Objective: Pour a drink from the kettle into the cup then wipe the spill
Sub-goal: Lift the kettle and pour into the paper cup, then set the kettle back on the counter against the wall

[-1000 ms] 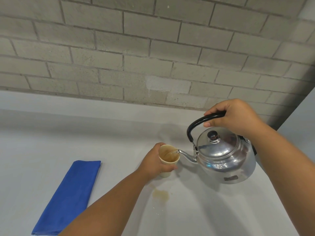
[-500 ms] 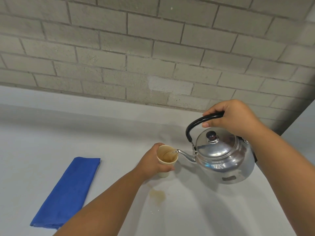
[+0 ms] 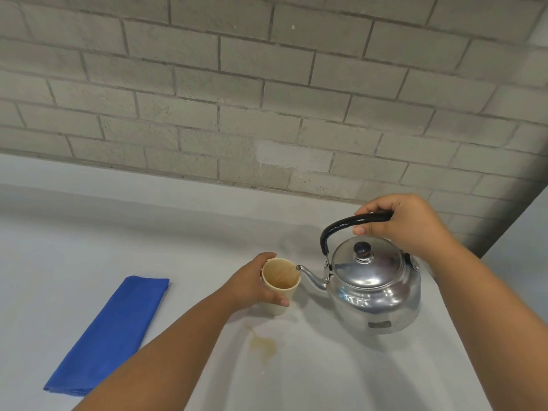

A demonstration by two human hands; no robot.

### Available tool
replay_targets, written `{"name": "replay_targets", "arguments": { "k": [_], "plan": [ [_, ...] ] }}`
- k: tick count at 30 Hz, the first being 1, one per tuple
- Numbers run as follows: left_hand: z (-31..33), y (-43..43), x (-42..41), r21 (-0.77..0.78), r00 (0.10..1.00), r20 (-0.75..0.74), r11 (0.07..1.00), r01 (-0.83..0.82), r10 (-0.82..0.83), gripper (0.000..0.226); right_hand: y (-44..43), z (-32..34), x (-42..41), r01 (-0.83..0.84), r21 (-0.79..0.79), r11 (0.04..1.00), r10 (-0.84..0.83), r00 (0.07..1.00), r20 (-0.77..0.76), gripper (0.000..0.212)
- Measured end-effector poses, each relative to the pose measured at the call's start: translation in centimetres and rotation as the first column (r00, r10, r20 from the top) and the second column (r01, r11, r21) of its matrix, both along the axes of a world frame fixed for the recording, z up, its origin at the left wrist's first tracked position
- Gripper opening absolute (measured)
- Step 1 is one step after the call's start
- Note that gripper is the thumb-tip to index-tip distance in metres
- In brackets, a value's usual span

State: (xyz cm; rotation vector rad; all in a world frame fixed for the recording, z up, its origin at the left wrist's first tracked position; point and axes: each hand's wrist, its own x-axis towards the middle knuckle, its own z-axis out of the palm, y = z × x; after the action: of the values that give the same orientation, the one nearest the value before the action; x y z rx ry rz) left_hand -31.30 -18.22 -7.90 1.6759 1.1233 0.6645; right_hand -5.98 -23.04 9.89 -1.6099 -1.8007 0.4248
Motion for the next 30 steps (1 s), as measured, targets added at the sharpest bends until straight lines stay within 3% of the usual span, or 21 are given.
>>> {"name": "replay_targets", "arguments": {
  "k": [4, 9, 14, 19, 22, 24, 27, 30],
  "plan": [
    [0.0, -0.2, -0.1, -0.015, 1.000, 0.017, 1.000, 0.006, -0.005, 0.086, -0.2, -1.2, 1.5, 0.006, -0.004, 1.000, -0.006, 0.995, -0.099, 0.027],
    [2.4, 0.3, -0.7, -0.005, 0.998, -0.056, 1.000, -0.011, 0.011, 0.106, 0.0, -2.8, 4.0, 0.051, 0.032, 0.998, -0.040, 0.955, -0.295, 0.028],
    [9.8, 0.8, 4.0, 0.241, 0.995, -0.010, 0.966, -0.092, 0.097, 0.090, 0.5, -3.7, 6.6, 0.085, 0.054, 0.995, -0.047, 0.865, -0.500, 0.027],
    [15.2, 1.2, 14.1, 0.518, 0.957, -0.282, 0.830, 0.207, -0.062, 0.065, 1.4, -4.3, 9.1, 0.109, 0.051, 0.993, -0.056, 0.795, -0.605, 0.028],
    [16.5, 1.6, 18.7, 0.561, 0.881, -0.467, 0.744, 0.362, -0.076, 0.042, 2.0, -4.5, 10.8, 0.108, 0.049, 0.993, -0.053, 0.776, -0.629, 0.028],
    [16.6, 2.2, 20.9, 0.546, 0.849, -0.524, 0.738, 0.396, -0.068, 0.019, 2.5, -4.6, 12.0, 0.111, 0.043, 0.993, -0.059, 0.775, -0.629, 0.028],
    [16.7, 3.7, 22.9, 0.531, 0.809, -0.586, 0.736, 0.421, -0.040, 0.011, 3.4, -4.6, 14.1, 0.125, 0.039, 0.991, -0.079, 0.809, -0.583, 0.029],
    [16.7, 5.3, 24.4, 0.477, 0.772, -0.632, 0.755, 0.451, -0.062, 0.009, 4.5, -4.4, 16.0, 0.135, 0.045, 0.990, -0.104, 0.902, -0.420, 0.029]
  ]
}}
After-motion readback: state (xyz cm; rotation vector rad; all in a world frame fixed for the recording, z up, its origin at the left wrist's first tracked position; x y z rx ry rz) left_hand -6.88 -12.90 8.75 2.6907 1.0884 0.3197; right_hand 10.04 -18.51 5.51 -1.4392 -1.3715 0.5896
